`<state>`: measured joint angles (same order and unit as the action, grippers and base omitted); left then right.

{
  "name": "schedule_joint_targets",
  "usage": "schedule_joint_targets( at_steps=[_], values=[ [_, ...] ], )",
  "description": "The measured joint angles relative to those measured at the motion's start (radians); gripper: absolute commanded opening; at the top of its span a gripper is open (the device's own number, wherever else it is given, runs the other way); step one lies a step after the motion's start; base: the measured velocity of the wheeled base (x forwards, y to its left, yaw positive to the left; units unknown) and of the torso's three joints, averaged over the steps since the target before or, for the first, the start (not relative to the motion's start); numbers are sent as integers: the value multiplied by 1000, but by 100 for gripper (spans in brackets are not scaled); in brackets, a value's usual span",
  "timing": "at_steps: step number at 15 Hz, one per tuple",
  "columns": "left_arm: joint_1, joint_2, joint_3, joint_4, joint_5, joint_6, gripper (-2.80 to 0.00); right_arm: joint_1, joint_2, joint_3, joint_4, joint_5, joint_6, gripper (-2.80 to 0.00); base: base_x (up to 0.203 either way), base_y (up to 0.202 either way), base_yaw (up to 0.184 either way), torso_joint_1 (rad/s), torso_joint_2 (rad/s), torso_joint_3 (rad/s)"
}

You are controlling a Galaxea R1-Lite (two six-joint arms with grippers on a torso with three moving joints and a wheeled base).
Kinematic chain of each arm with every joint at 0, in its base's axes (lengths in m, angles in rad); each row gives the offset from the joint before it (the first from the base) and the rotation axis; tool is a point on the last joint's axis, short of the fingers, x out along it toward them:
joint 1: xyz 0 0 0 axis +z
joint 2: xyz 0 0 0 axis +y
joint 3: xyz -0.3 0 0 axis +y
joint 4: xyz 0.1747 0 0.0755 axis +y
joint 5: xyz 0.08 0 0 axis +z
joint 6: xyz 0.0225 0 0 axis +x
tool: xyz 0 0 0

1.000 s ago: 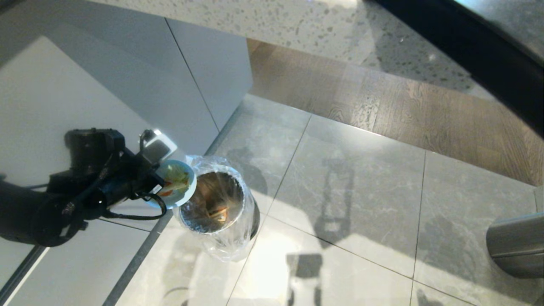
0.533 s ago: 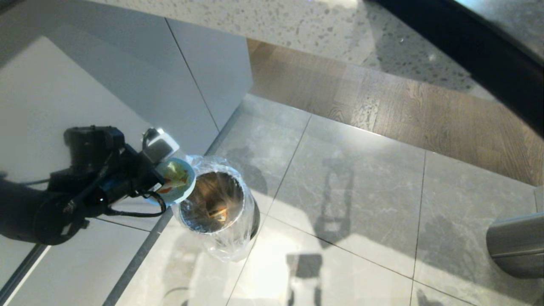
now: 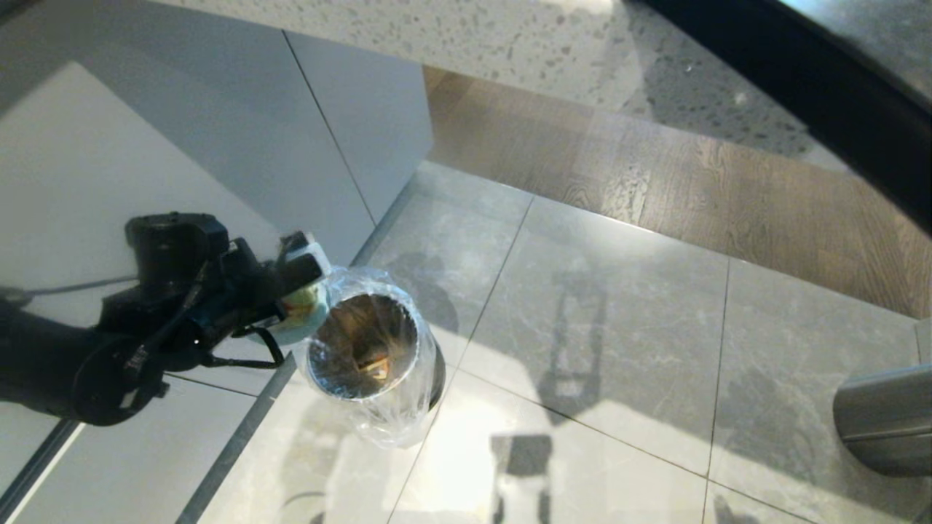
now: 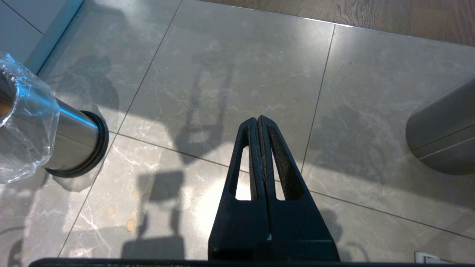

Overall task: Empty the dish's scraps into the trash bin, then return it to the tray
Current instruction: Pour the leftover food from the bowl into the trash can

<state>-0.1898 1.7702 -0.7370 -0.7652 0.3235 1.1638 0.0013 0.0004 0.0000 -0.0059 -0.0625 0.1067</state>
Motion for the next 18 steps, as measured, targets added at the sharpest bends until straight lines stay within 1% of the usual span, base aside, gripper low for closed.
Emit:
schedule_joint_targets(
  at_steps=[1,2,3,5,8,9,11,13,16,18],
  values=[
    [-21,2,0,1,50,40,-280,0,0,0,0,0,0,-280,0,0,0,0,0,0],
    [-38,5,0,1,85,63,-280,0,0,0,0,0,0,-280,0,0,0,0,0,0],
    [-54,9,0,1,113,69,-280,0,0,0,0,0,0,-280,0,0,0,0,0,0],
    [-83,18,2,-6,166,65,-280,0,0,0,0,0,0,-280,0,0,0,0,0,0],
    [-137,40,-5,-12,270,16,-280,0,0,0,0,0,0,-280,0,0,0,0,0,0],
    [-150,48,-5,-11,294,6,-280,0,0,0,-1,0,0,-280,0,0,0,0,0,0],
    [-164,66,-10,-7,315,4,-280,0,0,0,0,0,0,-280,0,0,0,0,0,0],
    [-168,85,-28,28,327,17,-280,0,0,0,0,0,0,-280,0,0,0,0,0,0],
    [-168,110,-99,176,334,29,-280,0,0,0,0,0,0,-280,0,0,0,0,0,0],
    [-169,130,-146,255,333,31,-280,0,0,0,-1,0,0,-280,0,0,0,0,0,0]
  ],
)
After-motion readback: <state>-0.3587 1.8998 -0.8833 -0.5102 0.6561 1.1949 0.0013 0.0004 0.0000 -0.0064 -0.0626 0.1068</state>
